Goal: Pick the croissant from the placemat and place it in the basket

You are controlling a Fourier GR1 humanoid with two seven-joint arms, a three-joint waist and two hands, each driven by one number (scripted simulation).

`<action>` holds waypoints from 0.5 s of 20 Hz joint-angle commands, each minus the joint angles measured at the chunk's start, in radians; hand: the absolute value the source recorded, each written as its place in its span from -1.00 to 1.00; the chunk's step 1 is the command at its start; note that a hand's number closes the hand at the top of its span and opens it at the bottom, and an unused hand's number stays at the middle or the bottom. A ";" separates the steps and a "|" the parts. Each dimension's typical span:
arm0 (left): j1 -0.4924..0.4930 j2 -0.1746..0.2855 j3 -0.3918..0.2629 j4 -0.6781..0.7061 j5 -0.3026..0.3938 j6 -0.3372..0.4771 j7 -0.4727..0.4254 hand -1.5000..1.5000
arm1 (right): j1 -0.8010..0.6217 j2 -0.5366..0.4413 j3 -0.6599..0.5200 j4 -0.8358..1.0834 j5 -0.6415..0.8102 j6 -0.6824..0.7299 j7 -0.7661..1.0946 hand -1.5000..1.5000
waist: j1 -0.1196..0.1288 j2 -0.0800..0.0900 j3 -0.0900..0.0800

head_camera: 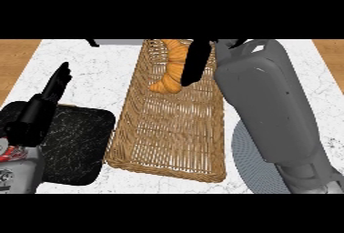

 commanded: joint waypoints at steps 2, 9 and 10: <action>0.001 -0.008 -0.012 -0.032 -0.012 0.001 0.056 0.00 | 0.026 0.064 -0.014 -0.003 -0.047 0.038 0.034 -1.00 | -0.002 -0.002 0.000; -0.024 0.009 0.026 0.011 0.020 -0.024 0.030 0.00 | -0.009 0.065 -0.155 -0.033 -0.102 -0.101 -0.018 -1.00 | -0.002 0.001 0.000; -0.063 -0.022 -0.012 0.032 -0.018 0.008 0.026 0.00 | 0.021 0.080 -0.145 -0.022 -0.124 -0.205 -0.027 -1.00 | -0.002 0.005 0.000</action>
